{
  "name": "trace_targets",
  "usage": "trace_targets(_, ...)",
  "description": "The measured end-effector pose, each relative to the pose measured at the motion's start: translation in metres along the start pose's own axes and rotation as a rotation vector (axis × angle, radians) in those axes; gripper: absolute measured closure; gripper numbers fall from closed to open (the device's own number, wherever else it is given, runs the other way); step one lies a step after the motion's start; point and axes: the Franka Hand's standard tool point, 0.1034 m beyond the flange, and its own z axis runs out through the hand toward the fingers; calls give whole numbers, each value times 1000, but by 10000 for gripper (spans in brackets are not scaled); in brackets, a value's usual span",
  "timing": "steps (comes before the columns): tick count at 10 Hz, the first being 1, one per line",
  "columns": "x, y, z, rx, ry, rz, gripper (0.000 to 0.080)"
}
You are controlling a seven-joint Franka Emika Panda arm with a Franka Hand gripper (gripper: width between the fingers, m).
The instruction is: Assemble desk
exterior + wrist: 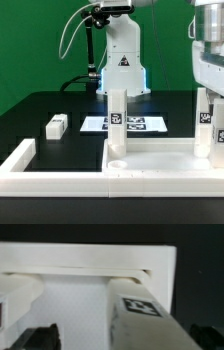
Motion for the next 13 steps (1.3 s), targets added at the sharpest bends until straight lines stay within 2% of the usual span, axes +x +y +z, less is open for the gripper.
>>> trace_targets(2,-3,8,1,-1,-4,-250,150)
trace_targets(5,-1,8,1,-2,-4,-428,150)
trace_targets(7,-8,3,-5,-21,45,-764,150)
trace_targets(8,-10,0,-8,-7,55,-889,150)
trace_targets(9,2,-5,-12,49,84,-1005,150)
trace_targets(10,1,-2,-10,37,85,-1016,150)
trace_targets(11,1,-3,-10,38,85,-999,150)
trace_targets(12,1,-3,-10,39,85,-990,248)
trace_targets(13,1,-2,-10,41,82,-919,390)
